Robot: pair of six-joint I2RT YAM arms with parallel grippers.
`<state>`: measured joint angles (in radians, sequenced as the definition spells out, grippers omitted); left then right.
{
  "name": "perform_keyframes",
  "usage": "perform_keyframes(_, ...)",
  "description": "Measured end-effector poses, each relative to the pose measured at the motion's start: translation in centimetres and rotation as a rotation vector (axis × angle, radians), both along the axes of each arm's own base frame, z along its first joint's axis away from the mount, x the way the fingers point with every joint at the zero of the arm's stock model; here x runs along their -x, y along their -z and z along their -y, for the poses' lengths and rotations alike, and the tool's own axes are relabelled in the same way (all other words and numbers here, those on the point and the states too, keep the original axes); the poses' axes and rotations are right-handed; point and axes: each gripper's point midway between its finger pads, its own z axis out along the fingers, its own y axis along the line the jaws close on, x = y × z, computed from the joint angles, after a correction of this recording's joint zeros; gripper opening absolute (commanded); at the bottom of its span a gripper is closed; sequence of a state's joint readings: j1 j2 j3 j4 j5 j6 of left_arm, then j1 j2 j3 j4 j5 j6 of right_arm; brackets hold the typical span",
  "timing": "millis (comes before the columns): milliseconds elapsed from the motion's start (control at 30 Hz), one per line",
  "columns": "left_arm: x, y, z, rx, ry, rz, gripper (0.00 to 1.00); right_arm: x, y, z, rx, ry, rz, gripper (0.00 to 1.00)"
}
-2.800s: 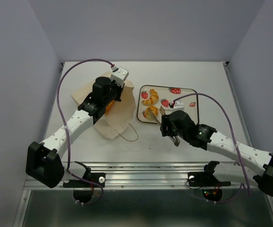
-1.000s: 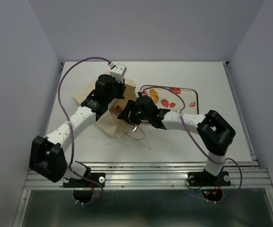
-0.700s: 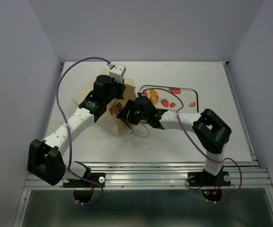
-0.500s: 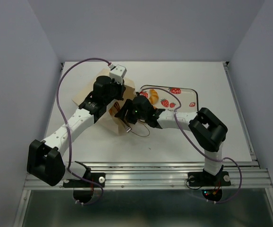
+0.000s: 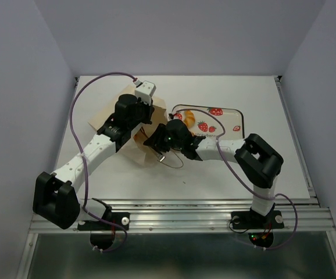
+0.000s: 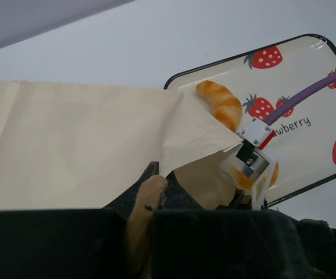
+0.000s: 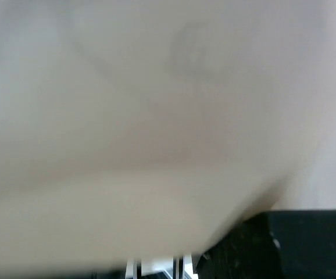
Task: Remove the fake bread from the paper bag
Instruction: Take out the fake bread from the paper bag.
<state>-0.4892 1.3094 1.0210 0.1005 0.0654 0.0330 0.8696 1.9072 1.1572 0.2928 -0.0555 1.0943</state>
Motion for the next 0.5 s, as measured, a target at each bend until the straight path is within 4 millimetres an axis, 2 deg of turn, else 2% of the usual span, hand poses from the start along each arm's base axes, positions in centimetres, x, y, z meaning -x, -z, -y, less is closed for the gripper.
perform_keyframes(167,-0.2,0.0,-0.3,-0.005,-0.02,0.005,0.0,1.2,-1.2,2.2,0.022,0.012,0.033,0.19)
perform_keyframes(333,-0.4,0.0,-0.7,-0.015,-0.044,0.01,0.0,2.7,-4.2,4.7,0.012,0.015,0.099,0.17)
perform_keyframes(500,-0.6,-0.1,-1.0,-0.021,-0.065,0.016,0.0,4.4,-6.0,6.8,0.012,-0.003,0.141,0.17)
